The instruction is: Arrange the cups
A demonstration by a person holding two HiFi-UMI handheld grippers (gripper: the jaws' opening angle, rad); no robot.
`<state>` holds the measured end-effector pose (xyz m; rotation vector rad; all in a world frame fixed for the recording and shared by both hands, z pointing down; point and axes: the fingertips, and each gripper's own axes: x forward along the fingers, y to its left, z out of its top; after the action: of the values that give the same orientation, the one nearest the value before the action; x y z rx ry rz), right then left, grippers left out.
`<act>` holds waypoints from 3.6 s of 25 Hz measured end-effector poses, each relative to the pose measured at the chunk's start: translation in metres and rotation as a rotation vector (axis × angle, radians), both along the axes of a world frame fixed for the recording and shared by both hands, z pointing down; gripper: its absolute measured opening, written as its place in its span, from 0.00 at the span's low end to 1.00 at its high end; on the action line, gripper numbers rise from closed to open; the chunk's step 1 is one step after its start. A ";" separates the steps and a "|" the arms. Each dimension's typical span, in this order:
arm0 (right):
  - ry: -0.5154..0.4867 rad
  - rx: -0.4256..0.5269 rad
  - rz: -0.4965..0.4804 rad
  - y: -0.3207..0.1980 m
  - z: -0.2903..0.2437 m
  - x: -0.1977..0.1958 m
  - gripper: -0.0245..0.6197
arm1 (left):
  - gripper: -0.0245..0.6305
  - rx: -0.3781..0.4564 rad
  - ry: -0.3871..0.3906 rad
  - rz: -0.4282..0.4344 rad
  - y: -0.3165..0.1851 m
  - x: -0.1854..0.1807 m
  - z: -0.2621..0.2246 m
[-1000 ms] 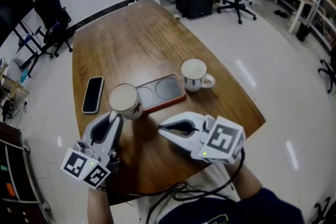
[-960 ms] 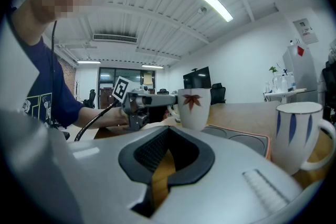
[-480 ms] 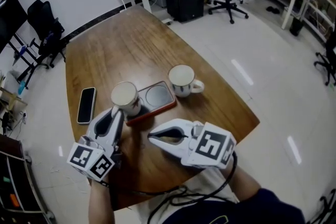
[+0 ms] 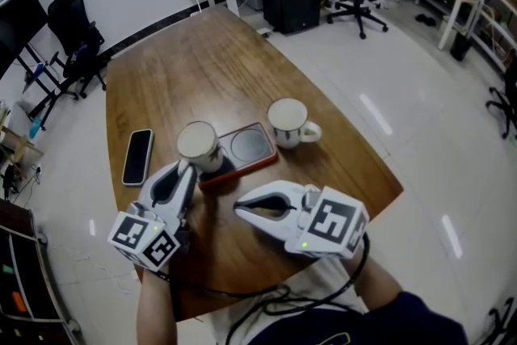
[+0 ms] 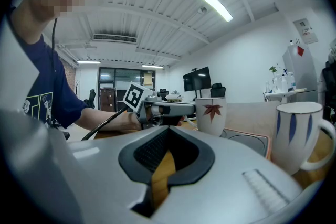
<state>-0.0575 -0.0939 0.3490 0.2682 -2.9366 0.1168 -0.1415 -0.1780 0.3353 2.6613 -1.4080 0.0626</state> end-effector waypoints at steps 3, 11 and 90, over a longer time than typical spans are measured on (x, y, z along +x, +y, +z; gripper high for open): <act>0.000 0.000 -0.001 0.001 0.000 0.000 0.04 | 0.15 0.007 -0.031 -0.022 0.000 -0.002 0.001; 0.002 0.002 0.000 -0.001 0.002 0.001 0.04 | 0.28 -0.031 -0.058 -0.008 0.002 -0.003 0.013; -0.015 0.010 0.096 -0.015 -0.003 0.056 0.04 | 0.04 -0.039 -0.045 0.049 0.138 0.037 0.006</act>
<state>-0.0015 -0.1092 0.3455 0.4114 -2.9400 0.1180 -0.1043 -0.0398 0.3413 2.6790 -1.3397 0.1548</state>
